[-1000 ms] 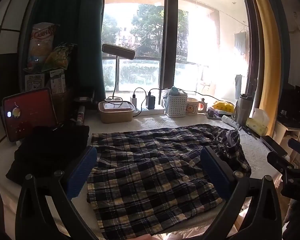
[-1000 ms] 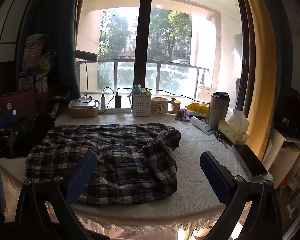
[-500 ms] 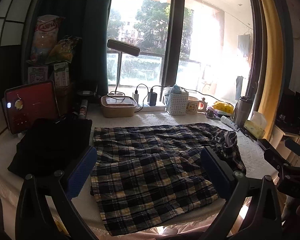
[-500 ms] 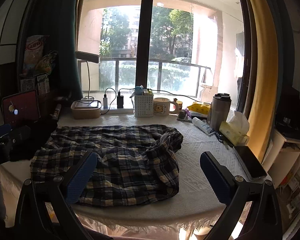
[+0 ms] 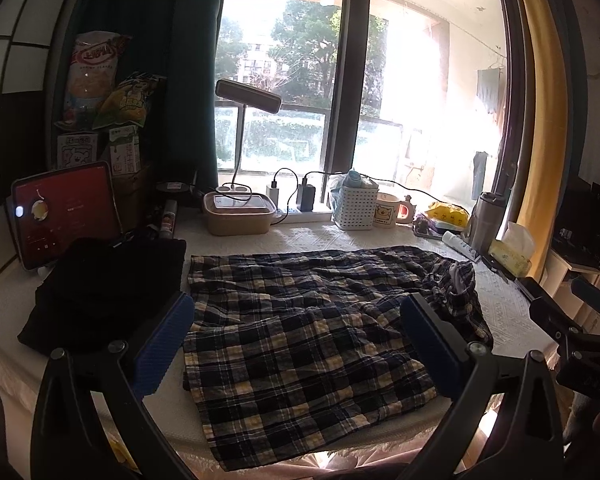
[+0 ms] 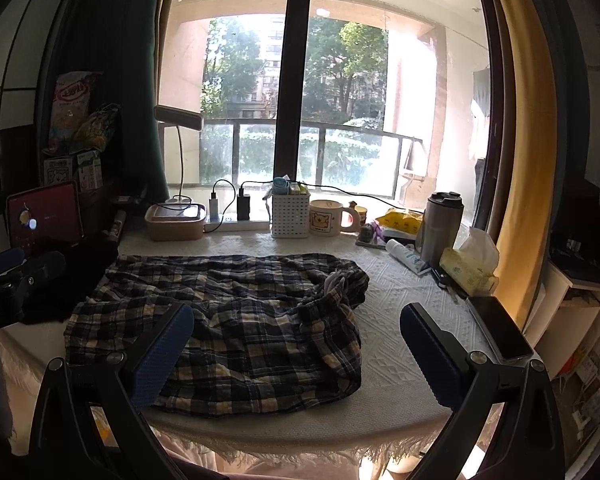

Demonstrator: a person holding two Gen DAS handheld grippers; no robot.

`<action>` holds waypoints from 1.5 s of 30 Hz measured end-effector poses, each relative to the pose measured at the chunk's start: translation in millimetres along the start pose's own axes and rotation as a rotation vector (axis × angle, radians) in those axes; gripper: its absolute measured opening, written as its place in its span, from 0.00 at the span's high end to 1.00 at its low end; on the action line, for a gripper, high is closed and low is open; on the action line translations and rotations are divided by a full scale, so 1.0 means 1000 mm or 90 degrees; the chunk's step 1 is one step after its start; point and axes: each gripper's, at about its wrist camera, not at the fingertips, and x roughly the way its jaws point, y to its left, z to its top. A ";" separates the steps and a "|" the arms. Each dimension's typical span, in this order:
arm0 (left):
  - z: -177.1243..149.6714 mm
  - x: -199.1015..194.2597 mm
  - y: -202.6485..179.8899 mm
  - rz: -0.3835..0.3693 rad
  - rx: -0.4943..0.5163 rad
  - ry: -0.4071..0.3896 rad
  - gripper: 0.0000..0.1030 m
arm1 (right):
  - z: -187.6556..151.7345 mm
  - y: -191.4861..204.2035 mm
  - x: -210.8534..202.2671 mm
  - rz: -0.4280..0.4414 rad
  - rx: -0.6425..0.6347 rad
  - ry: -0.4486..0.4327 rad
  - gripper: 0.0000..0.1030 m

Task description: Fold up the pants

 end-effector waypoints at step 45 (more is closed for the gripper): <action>-0.004 -0.002 -0.006 -0.023 0.009 -0.005 0.01 | -0.010 -0.010 0.003 -0.009 0.017 0.010 0.00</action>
